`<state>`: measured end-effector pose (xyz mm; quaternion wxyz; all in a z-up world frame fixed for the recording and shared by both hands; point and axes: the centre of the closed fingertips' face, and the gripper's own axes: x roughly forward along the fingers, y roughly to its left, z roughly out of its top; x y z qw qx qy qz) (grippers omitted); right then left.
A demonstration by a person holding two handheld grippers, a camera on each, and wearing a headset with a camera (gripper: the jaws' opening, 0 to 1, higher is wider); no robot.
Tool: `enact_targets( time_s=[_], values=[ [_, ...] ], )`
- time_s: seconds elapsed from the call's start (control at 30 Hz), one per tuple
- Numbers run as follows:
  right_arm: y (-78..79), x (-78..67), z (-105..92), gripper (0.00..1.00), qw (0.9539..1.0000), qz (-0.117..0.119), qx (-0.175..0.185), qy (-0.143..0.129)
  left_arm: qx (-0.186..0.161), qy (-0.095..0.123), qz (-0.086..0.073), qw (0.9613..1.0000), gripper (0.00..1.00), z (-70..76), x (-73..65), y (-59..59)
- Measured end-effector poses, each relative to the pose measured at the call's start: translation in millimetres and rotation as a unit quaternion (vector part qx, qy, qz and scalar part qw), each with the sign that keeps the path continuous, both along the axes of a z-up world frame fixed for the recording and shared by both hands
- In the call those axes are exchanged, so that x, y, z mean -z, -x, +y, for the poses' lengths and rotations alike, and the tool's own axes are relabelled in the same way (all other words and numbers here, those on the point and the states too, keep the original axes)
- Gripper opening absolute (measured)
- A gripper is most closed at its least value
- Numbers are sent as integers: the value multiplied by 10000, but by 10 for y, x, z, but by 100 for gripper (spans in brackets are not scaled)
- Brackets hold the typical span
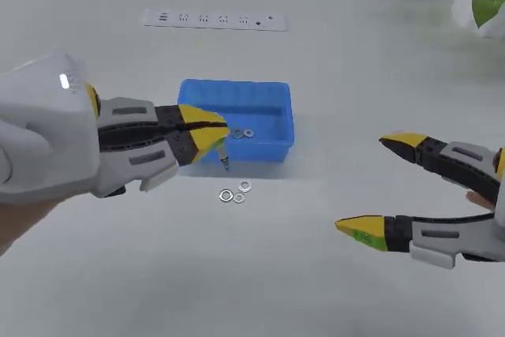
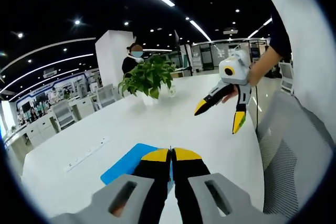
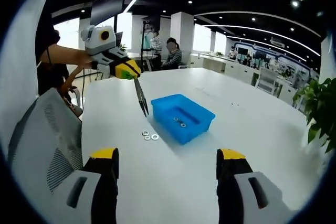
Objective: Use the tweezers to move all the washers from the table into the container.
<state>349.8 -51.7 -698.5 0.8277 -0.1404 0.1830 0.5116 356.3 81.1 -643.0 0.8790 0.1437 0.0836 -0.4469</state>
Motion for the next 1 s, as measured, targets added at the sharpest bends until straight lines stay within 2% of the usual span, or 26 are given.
enact_targets(
  time_s=[0.07, 0.2, 0.33, 0.63, 0.87, 1.0],
  values=[
    [33, 25, -10, 82, 10000, -7, 87, -4, -29, 64, 93, 9999, 4, 10, 53, 12],
    [94, 72, -25, 91, 9996, -33, 280, 14, 133, 25, 269, 9995, 4, -42, 178, 109],
    [82, 83, -44, 100, 9986, -134, 503, 24, 187, -18, 362, 9992, 4, -52, 279, 146],
    [192, 195, 7, 100, 9991, 24, 430, -10, 281, -73, 472, 9985, 4, -79, 390, 165],
    [266, 152, 113, 100, 9987, 108, 283, -414, 296, -73, 529, 9981, 5, -136, 447, 127],
    [291, 153, 162, 100, 9983, 179, 187, -516, 269, -39, 511, 9983, 5, -147, 439, 74]
  ],
)
